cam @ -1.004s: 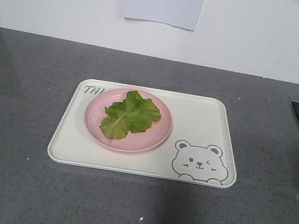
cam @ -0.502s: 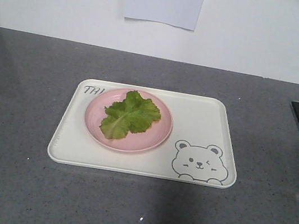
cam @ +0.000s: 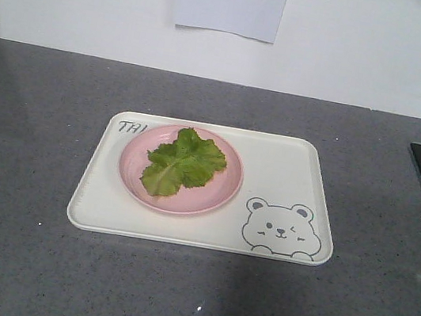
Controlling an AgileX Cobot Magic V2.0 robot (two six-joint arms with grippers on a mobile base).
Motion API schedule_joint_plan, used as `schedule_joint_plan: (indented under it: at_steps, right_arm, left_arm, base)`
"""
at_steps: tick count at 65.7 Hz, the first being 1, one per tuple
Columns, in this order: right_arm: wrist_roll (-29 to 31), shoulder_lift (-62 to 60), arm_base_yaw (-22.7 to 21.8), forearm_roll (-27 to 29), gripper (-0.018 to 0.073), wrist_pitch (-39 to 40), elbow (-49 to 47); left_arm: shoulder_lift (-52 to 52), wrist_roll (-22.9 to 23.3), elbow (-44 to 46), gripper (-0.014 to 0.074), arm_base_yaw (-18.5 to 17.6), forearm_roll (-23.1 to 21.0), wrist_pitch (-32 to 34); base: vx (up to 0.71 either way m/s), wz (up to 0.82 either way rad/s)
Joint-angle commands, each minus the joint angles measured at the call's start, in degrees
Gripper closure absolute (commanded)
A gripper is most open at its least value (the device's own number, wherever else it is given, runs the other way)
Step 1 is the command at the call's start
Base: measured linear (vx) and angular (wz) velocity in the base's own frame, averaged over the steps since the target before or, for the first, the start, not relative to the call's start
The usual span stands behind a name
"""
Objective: Transfer vegetables to tray and serve
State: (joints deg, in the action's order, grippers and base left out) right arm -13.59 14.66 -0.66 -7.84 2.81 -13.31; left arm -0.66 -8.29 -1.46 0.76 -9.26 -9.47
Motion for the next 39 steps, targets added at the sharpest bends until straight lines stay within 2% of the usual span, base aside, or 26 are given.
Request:
schedule_joint_plan:
  at_steps: [1, 10, 23, 39]
  right_arm:
    - [-0.25, -2.88, -0.01, 1.43, 0.0562, 6.68, 4.21]
    - [-0.25, -7.91, -0.01, 3.71, 0.0562, 8.11, 10.14]
    - [-0.25, -14.40, -0.01, 3.92, 0.0562, 8.90, 15.76]
    - [0.00, -15.68, -0.01, 3.85, 0.0562, 6.67, 15.86]
  left_arm:
    - [-0.72, 0.50, -1.25, 0.0602, 0.06, -0.15, 4.07]
    - [-0.72, 0.50, -1.25, 0.0602, 0.06, -0.15, 4.07]
    - [-0.72, 0.50, -1.25, 0.0602, 0.06, -0.15, 4.07]
    - [-0.72, 0.50, -1.25, 0.0602, 0.06, -0.10, 4.06]
  base:
    - [0.00, 0.00]
    - [0.00, 0.00]
    - [0.00, 0.00]
    - [0.00, 0.00]
